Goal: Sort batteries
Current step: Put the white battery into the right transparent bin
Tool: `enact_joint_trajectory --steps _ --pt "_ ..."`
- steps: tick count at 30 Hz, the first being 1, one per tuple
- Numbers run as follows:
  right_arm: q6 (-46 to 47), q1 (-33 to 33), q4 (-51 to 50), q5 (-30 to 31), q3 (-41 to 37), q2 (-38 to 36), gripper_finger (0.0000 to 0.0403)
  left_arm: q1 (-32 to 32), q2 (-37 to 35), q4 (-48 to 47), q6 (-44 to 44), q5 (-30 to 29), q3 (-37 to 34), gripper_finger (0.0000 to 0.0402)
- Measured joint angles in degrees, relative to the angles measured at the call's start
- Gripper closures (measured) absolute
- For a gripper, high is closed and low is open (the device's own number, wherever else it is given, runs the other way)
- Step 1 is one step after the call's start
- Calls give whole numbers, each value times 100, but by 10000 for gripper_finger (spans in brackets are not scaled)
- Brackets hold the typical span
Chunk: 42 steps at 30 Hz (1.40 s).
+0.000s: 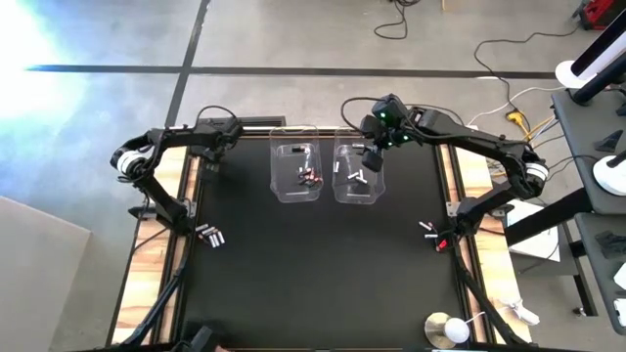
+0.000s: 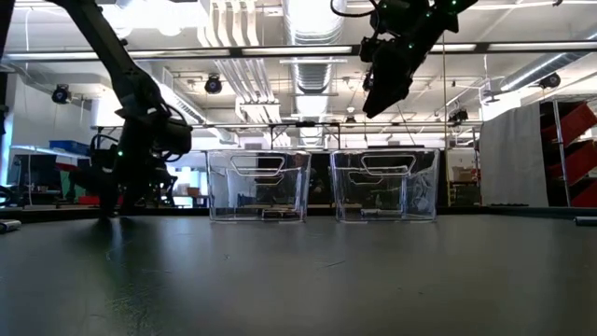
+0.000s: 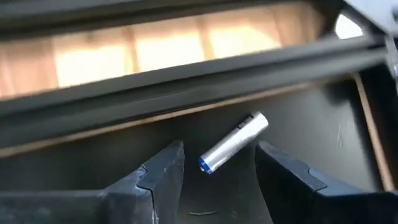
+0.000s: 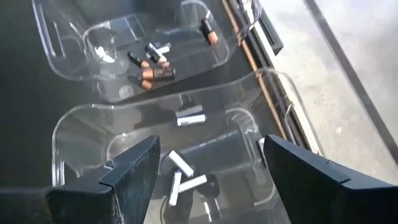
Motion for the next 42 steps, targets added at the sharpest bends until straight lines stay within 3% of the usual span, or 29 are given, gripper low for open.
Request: enact_joint_trajectory --steps 7,18,25,42 --pt "-50 0 128 2 0 70 129 79 372 -258 1317 288 320 248" --pt "-48 0 81 2 0 76 125 -17 510 -399 1706 474 390 311" --pt "-60 0 83 2 0 76 141 -102 510 -464 2090 474 377 324" --pt "-44 0 83 4 0 76 137 -129 510 -1246 1684 567 626 325"
